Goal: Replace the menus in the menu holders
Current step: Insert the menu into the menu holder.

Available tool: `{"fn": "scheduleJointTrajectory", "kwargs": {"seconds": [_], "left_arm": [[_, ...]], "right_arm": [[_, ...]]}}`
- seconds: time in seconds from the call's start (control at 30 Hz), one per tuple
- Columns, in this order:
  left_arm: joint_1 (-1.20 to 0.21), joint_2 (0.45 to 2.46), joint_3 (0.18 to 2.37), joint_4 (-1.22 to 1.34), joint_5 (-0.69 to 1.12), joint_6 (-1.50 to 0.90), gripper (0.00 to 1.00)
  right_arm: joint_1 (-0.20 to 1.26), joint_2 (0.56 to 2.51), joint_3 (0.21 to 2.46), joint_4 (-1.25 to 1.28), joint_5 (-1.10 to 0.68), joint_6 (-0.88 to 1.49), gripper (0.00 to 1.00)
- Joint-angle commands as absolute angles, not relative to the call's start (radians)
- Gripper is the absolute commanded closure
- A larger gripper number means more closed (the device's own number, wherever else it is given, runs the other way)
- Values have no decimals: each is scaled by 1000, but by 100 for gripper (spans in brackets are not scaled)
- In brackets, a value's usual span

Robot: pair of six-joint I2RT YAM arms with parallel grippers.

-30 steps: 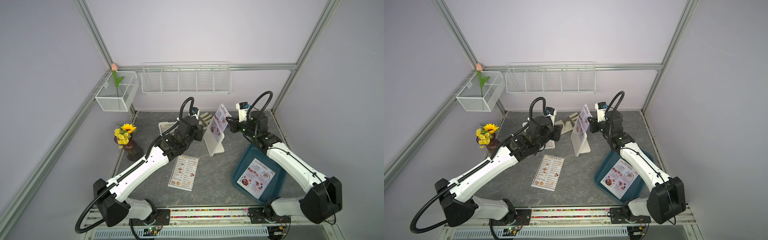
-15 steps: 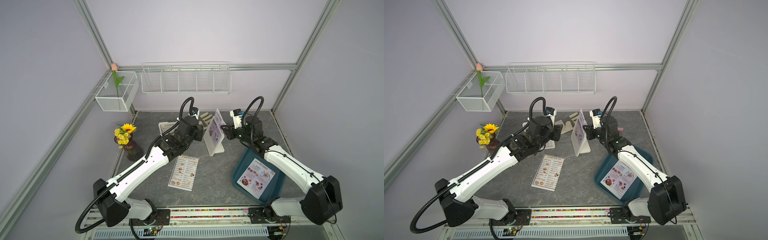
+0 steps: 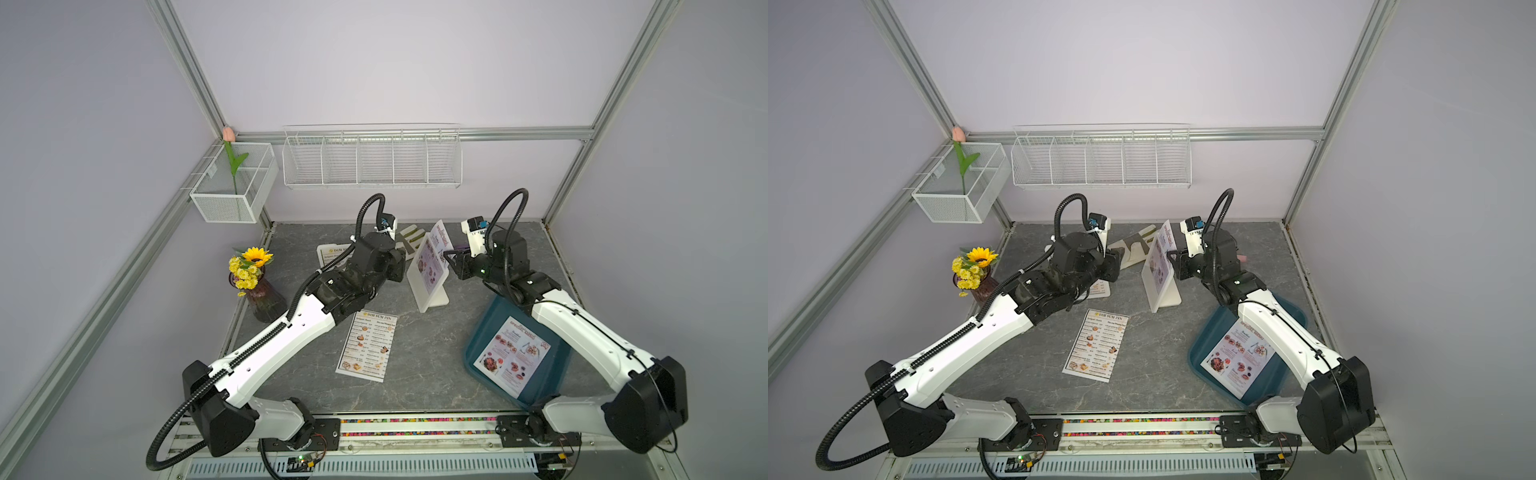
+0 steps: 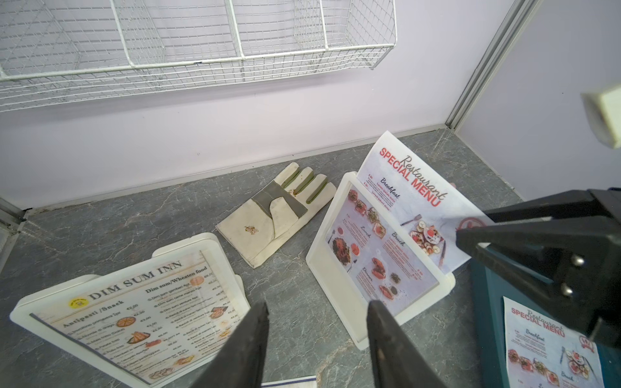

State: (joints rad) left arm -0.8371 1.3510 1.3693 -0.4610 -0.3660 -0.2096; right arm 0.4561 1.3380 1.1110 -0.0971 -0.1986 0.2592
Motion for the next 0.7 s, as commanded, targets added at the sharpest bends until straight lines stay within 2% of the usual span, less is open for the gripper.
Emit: {"fn": "scheduleJointTrajectory", "kwargs": {"seconds": [0.0, 0.27, 0.67], "left_arm": [[-839, 1331, 1364, -452, -362, -233, 50], [-839, 1331, 1367, -459, -361, -239, 50], [-838, 1329, 1372, -449, -355, -242, 50]], "right_arm": [[447, 1364, 1144, -106, -174, 242, 75], [442, 1387, 1153, -113, -211, 259, 84], [457, 1426, 1152, -187, -260, 247, 84]]}}
